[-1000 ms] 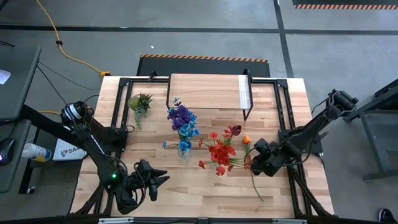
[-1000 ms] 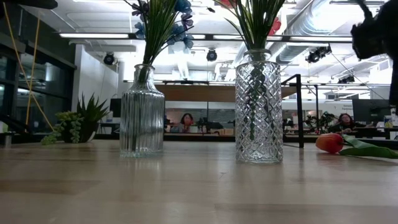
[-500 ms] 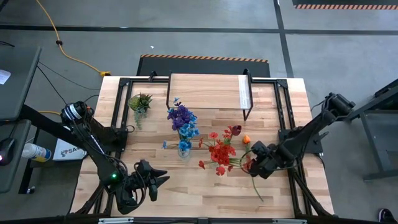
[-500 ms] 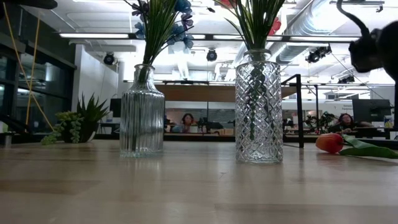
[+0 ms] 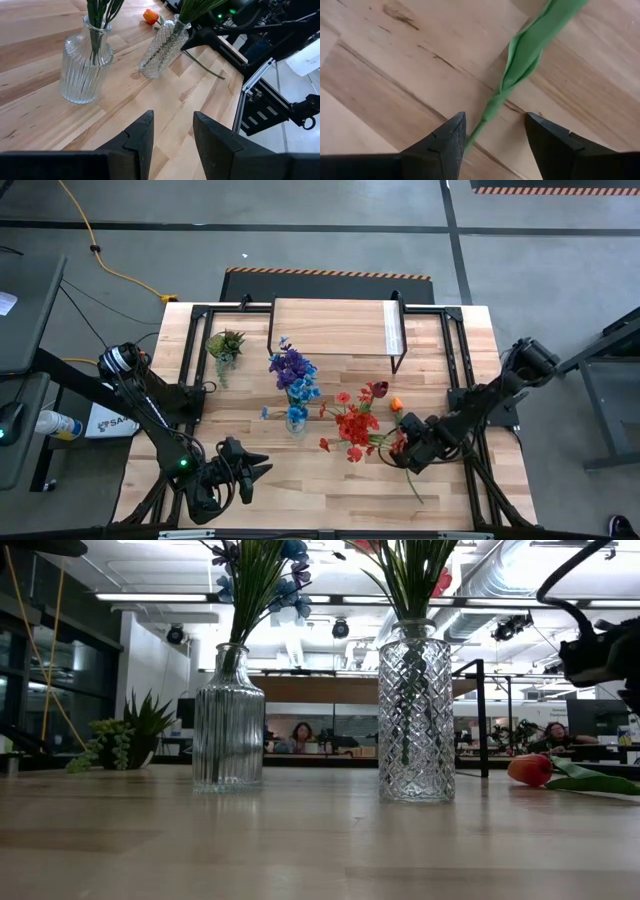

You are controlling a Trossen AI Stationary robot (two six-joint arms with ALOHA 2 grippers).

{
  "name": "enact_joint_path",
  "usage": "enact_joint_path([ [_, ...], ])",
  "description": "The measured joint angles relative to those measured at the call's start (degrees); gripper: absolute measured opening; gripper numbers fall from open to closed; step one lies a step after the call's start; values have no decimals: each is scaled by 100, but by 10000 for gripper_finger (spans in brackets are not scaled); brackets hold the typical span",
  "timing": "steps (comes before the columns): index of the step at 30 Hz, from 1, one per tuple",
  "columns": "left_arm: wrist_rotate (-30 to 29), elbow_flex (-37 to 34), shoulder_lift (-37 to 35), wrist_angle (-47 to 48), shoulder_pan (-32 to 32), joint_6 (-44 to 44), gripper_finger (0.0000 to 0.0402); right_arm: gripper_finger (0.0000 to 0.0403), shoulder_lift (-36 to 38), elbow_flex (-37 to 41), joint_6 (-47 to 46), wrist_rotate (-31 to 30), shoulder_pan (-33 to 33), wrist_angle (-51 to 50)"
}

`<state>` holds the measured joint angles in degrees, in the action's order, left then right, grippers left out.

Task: Pick and place flowers into a vace then onto a shelf
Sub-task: Put the orange tulip into the left transparent vase

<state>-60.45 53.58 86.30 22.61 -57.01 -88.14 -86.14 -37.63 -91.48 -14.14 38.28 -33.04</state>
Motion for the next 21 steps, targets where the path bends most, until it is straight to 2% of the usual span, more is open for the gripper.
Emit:
enact_joint_path([
  [7,7,0,0,-15,0,0,170,197,-121,-1,-3,-247,-233,-111],
  [17,168,0,0,-22,0,0,170,196,-125,7,-3,-90,-450,-410],
  [21,170,0,0,-22,0,62,170,179,-127,13,-4,27,-456,-475],
])
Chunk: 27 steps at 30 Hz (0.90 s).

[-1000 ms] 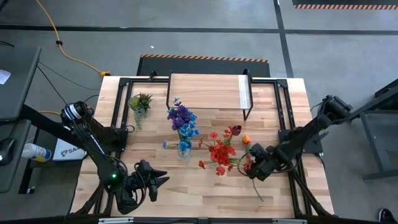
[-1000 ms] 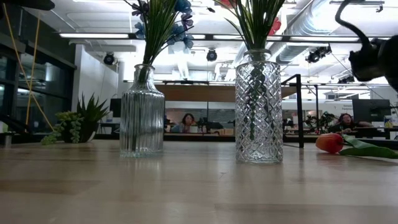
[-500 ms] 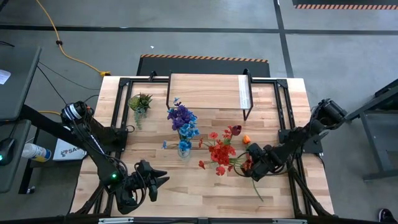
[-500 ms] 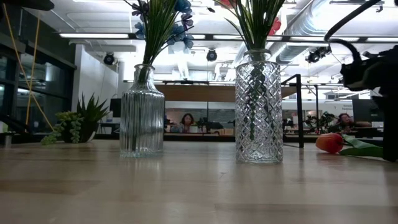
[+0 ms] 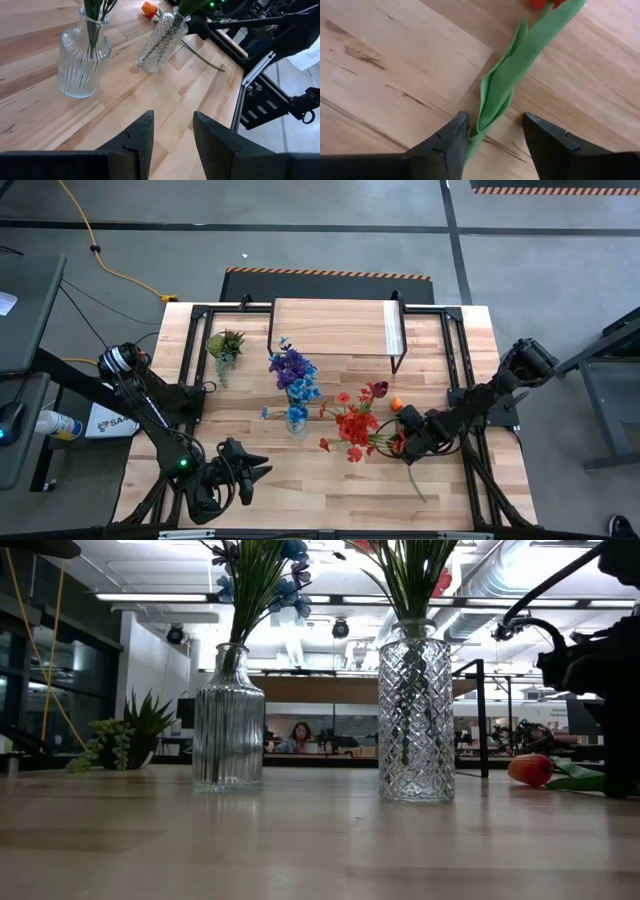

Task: Pick and place flowers into a vace then onto a shelf
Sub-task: Put the orange tulip into the left transparent vase

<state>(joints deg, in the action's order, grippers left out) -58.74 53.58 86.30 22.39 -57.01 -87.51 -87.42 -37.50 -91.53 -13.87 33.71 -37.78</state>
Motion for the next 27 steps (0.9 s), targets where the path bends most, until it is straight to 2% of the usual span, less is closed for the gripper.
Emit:
enact_joint_path([
  [6,13,0,0,2,0,25,170,121,-2,9,-6,34,0,-55],
  [15,20,0,0,1,0,25,170,13,-2,9,-78,76,4,-48],
  [21,22,0,0,0,0,24,170,20,-2,5,-486,110,4,-271],
  [27,159,0,0,1,-2,24,170,8,66,10,-605,243,15,-485],
])
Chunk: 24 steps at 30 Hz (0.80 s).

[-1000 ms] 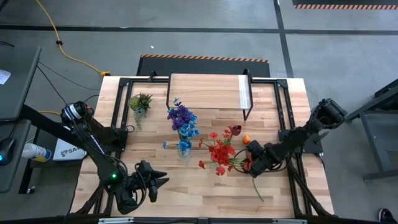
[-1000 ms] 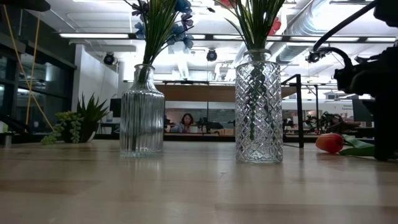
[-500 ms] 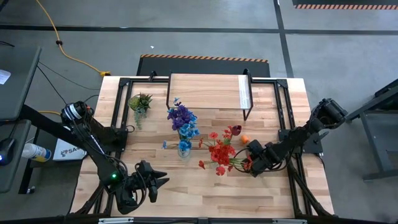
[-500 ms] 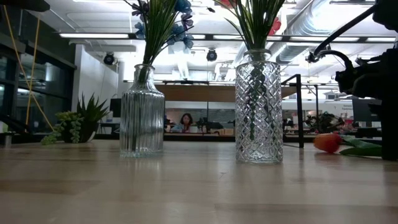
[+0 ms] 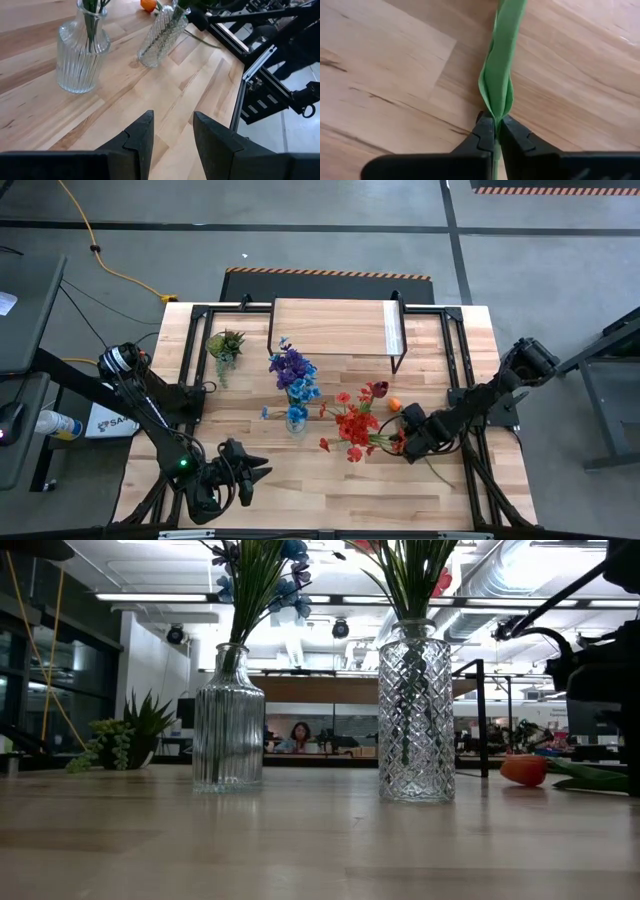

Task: Pick and place flowers into a vace then onto a shelf
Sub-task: Put the orange tulip into the left transparent vase

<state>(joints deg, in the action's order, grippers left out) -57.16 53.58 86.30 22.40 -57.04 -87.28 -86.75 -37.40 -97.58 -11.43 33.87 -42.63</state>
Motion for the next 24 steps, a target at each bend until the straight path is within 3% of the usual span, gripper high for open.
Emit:
enact_joint_path([
  [7,84,0,0,1,0,-1,170,5,478,38,-103,234,2,-671],
  [18,69,0,0,1,0,-1,170,4,1869,4,-158,261,2,-1521],
  [24,67,0,1,1,2,-1,170,4,2371,-483,-140,160,2,-2719],
])
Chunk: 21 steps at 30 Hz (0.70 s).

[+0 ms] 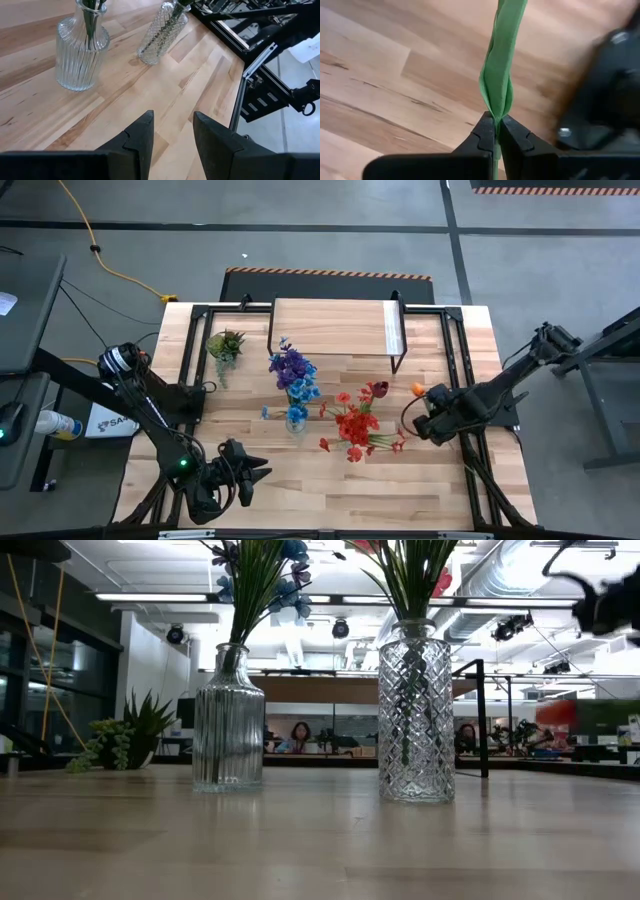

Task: Pick and place flowers into a vace then onto a shelf
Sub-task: Put the orange tulip into the left transparent vase

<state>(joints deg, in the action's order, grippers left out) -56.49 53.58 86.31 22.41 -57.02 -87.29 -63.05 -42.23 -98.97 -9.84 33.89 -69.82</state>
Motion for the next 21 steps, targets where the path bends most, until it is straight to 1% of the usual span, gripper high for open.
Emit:
enact_joint_path([
  [5,-4,0,1,0,0,0,170,3,170,-803,220,-439,-2,-815],
  [13,-24,0,1,-28,-2,-2,170,3,101,-2490,774,-1392,-87,-1957],
  [21,-24,0,1,-211,-1,40,170,1,83,-3786,1805,-2542,-521,-2020],
])
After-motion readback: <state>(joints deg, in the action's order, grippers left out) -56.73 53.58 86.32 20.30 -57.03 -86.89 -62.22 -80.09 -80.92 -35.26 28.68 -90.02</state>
